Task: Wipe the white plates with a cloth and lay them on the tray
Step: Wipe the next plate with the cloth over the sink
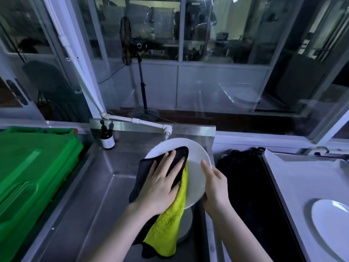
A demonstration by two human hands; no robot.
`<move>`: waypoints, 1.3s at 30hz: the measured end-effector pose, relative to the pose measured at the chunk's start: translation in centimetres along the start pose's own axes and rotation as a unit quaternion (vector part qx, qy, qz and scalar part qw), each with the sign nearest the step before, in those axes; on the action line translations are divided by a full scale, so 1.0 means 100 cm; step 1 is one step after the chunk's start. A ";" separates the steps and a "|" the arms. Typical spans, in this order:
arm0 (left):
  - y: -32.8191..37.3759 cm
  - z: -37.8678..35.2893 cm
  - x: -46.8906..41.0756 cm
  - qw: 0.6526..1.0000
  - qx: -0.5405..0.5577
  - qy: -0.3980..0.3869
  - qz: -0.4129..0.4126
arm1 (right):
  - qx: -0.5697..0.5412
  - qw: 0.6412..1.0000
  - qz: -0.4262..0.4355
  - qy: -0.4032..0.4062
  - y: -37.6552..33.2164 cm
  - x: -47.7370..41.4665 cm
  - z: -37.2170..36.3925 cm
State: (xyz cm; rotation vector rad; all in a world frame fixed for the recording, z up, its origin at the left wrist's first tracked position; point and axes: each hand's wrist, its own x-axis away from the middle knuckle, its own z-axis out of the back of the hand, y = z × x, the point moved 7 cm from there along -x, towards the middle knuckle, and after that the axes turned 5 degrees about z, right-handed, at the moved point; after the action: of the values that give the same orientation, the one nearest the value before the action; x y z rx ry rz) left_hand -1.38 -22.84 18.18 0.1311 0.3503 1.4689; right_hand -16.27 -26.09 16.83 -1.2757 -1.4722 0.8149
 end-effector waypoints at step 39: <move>0.024 0.005 -0.021 0.997 0.004 0.048 -0.052 | 0.053 0.996 0.068 -0.012 -0.006 0.002 -0.015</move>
State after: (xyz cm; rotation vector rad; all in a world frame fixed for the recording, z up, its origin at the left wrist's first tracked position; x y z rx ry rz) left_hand -3.64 -24.56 19.63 0.0480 0.4354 1.3740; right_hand -15.02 -26.17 17.88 -1.3008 -1.3526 0.9885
